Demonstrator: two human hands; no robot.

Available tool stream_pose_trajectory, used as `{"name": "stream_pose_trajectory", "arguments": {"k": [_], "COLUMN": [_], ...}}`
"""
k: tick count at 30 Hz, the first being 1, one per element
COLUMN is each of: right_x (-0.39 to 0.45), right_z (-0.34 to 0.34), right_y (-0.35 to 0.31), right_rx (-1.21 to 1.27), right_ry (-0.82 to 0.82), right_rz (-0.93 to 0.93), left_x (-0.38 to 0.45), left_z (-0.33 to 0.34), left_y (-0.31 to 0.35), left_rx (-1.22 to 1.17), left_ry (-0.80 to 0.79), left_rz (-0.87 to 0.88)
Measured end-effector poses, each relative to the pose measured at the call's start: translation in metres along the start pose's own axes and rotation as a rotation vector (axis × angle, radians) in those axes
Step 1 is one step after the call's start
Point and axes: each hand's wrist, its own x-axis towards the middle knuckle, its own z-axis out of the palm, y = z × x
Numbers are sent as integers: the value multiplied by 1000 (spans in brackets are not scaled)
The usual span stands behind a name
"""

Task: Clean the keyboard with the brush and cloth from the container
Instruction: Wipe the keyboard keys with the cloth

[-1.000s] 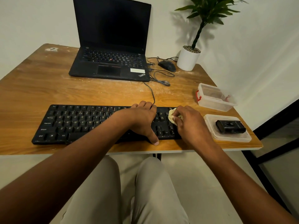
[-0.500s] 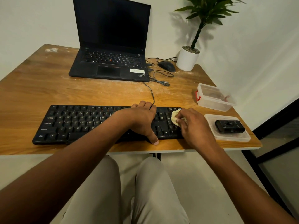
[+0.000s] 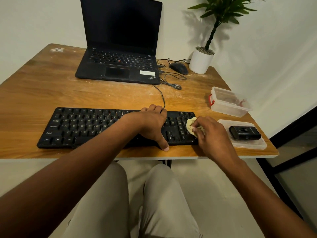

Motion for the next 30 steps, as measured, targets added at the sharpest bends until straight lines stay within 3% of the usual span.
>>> {"name": "stream_pose_trajectory", "arguments": {"k": [4,9,16,24,30], "right_x": [4,-19,26,23,51], "right_z": [-7,7,0,19,12], "right_y": [-2,-20,8,-23,-4], "right_rx": [10,40,34,29,5], "right_ry": [34,-66,46,9,61], "right_rz": [25,-175,12,-200,-68], "left_x": [0,2,1,2,1], "left_z": [1,2,0,0,-1], "left_y": [-1,-1,0,0,0], "left_rx": [-4,-4,-6,3,-13], "left_ry": [6,1,-7,0,-2], "left_rz": [-2,-9,-15,-9,-9]}}
